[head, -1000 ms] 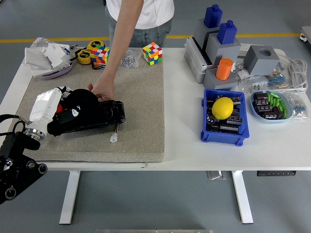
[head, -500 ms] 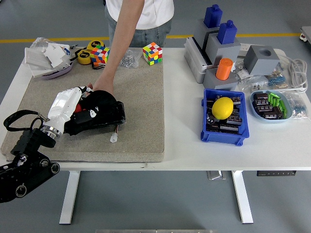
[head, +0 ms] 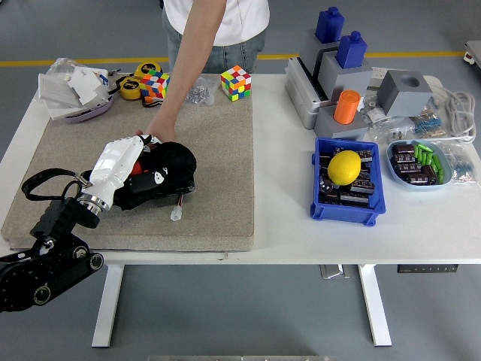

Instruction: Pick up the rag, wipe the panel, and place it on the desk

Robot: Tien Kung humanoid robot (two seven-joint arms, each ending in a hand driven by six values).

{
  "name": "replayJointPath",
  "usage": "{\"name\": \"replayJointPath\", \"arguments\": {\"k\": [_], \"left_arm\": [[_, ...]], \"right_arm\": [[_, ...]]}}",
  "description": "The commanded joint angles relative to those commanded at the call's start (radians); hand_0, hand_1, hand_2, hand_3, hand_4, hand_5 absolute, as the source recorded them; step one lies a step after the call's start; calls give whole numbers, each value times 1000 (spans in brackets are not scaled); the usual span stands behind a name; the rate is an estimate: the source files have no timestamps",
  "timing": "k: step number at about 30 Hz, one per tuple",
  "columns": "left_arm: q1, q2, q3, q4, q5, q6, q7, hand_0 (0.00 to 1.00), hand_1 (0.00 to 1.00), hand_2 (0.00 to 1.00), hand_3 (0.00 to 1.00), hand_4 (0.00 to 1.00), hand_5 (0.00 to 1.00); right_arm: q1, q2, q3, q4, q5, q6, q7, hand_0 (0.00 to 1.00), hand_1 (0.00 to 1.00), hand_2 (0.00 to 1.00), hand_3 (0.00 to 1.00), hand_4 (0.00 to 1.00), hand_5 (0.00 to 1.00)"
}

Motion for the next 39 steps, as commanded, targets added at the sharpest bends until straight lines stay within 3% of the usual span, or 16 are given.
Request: {"name": "replayJointPath", "arguments": {"k": [10,39], "left_arm": [[9,10,-6,7,5,0,-1,194,70,254,565,515,158],[108,86,-176,66,32,0,-18,194,71,254,564,517,165]], "right_arm": [[0,0,3,1,-3,1,-1,742,646,693,593,960,582],[-7,10,18,-3,-6,-5,-2,745,645,692,593,960,582]]}}
